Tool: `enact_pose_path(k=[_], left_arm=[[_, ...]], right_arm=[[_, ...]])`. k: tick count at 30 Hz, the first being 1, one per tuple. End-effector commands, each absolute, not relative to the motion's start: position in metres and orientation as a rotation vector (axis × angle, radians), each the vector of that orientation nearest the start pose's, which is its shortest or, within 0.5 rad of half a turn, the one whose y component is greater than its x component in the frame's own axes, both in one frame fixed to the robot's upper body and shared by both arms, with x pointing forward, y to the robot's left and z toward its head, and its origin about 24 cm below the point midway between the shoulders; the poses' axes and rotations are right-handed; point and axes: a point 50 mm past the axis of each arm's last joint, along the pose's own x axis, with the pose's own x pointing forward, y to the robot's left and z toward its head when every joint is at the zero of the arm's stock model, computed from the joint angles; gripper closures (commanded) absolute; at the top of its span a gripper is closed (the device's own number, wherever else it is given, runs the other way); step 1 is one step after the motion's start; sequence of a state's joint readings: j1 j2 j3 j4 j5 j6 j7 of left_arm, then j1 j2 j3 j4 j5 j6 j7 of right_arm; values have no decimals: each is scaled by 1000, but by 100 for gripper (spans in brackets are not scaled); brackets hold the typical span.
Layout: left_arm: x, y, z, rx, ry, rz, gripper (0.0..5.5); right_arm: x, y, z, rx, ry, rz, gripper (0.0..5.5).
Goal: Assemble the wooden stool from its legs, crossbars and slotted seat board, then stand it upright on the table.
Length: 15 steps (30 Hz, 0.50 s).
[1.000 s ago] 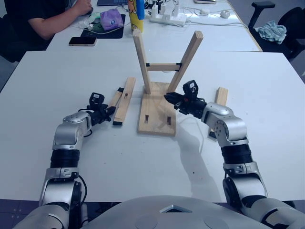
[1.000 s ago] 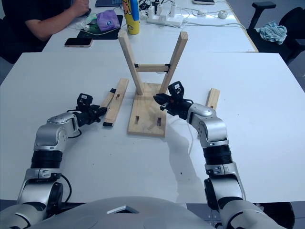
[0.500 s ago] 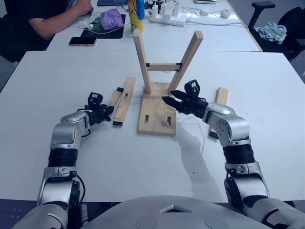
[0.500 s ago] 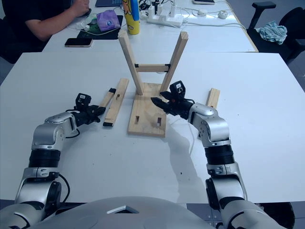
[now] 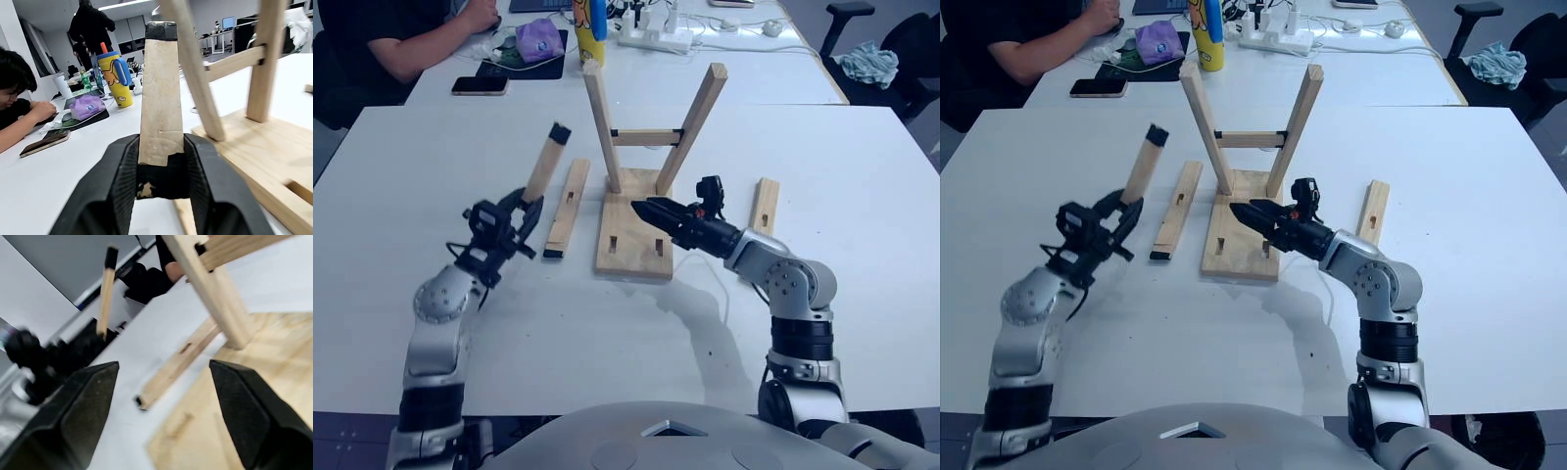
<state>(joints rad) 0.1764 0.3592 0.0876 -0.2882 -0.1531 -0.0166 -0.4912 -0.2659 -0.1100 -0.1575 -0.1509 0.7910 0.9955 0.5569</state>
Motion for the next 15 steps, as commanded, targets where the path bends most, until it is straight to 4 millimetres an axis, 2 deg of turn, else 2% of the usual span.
enact_pose_path(k=[1, 7, 14, 15], left_arm=[[193, 175, 84, 259, -141, -565, 417], [198, 157, 82, 230, -149, -624, 417], [208, 145, 83, 211, -162, -661, 417], [208, 144, 83, 208, -160, -664, 417]], right_arm=[[268, -112, 110, 888, 327, 921, 205], [274, -114, 121, 994, 322, 950, 205], [272, -102, 122, 1002, 350, 993, 205], [273, -100, 121, 1006, 350, 990, 223]])
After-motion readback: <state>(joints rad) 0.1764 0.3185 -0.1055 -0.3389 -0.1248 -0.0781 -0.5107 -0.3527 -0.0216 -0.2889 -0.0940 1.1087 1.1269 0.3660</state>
